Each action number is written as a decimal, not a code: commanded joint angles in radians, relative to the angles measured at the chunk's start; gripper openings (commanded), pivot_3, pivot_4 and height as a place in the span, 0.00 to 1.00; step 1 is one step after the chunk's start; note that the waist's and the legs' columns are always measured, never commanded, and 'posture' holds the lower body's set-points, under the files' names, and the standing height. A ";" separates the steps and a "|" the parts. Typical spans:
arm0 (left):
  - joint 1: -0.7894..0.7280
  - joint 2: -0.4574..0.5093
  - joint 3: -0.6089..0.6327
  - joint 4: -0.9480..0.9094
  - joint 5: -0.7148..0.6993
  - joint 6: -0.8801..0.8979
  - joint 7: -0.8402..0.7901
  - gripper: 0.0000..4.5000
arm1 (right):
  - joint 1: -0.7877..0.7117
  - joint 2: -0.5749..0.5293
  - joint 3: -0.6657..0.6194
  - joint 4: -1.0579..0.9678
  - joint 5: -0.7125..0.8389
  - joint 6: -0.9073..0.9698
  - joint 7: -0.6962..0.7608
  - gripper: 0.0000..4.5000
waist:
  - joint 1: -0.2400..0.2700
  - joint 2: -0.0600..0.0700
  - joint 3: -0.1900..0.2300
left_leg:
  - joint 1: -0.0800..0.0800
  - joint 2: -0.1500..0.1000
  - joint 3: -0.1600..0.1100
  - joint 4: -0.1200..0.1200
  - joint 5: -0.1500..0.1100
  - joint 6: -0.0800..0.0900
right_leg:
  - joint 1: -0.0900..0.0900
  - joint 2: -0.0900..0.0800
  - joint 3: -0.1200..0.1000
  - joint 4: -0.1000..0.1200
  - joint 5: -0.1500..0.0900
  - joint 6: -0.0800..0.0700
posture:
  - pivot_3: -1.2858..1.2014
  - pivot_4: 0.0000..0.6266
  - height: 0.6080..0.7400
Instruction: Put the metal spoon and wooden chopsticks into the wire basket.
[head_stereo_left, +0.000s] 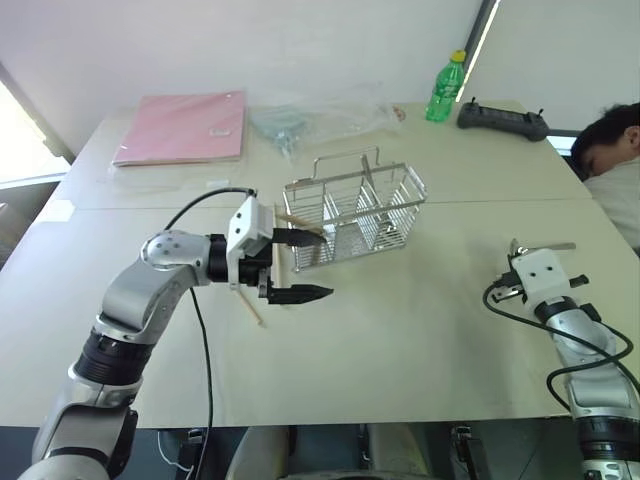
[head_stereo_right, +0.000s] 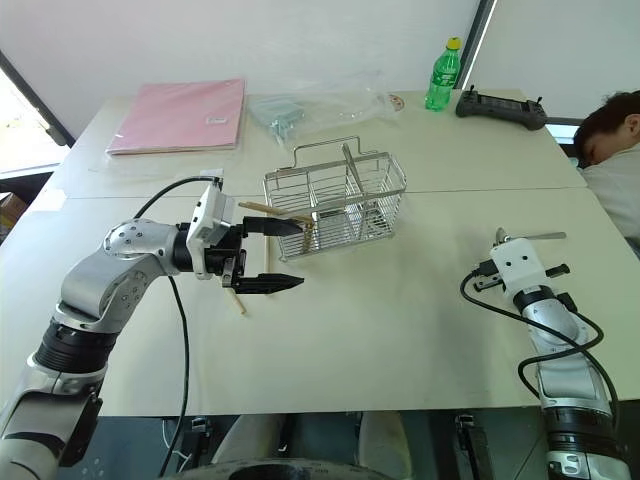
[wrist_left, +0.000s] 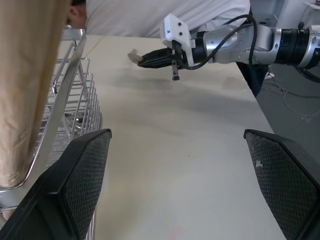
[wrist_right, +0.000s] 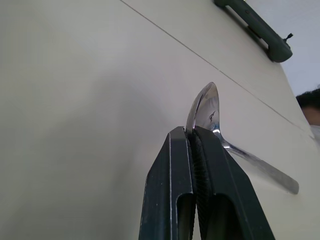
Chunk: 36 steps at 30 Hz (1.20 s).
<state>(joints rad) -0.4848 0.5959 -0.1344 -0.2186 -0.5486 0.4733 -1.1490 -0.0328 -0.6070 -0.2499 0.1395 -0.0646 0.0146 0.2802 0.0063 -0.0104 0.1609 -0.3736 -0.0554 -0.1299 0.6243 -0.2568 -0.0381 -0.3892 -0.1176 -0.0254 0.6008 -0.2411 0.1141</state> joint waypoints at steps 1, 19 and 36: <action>-0.023 -0.005 0.024 -0.019 -0.016 0.001 0.005 1.00 | 0.015 -0.001 -0.022 -0.034 0.013 0.006 -0.003 0.01 | 0.001 0.000 0.000 | 0.000 0.000 0.000 0.000 0.000 0.000 | 0.000 0.000 0.000 0.000 0.000 0.000 | 0.52 0.24 0.76; -0.051 -0.012 0.031 0.011 -0.011 -0.008 0.012 1.00 | -0.223 -0.089 -0.296 -0.574 0.532 0.579 0.078 0.01 | 0.002 0.002 0.001 | -0.001 0.001 -0.001 0.000 0.000 0.000 | 0.000 0.000 0.000 0.000 0.000 0.000 | 0.52 0.24 0.76; -0.087 -0.024 0.047 0.029 -0.001 -0.028 0.032 1.00 | -0.790 0.125 -0.363 -0.489 1.626 0.973 -0.701 0.01 | 0.000 0.003 0.002 | -0.004 0.000 -0.002 -0.003 0.000 0.000 | -0.004 -0.001 -0.001 -0.001 0.001 0.001 | 0.52 0.24 0.76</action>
<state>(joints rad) -0.5488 0.5673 -0.1275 -0.1771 -0.5528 0.4647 -1.1261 -0.8251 -0.4755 -0.6323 -0.3172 1.4511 1.0096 -0.3758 0.0067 -0.0073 0.1625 -0.3772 -0.0552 -0.1321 0.6205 -0.2567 -0.0376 -0.3936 -0.1181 -0.0265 0.6001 -0.2398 0.1158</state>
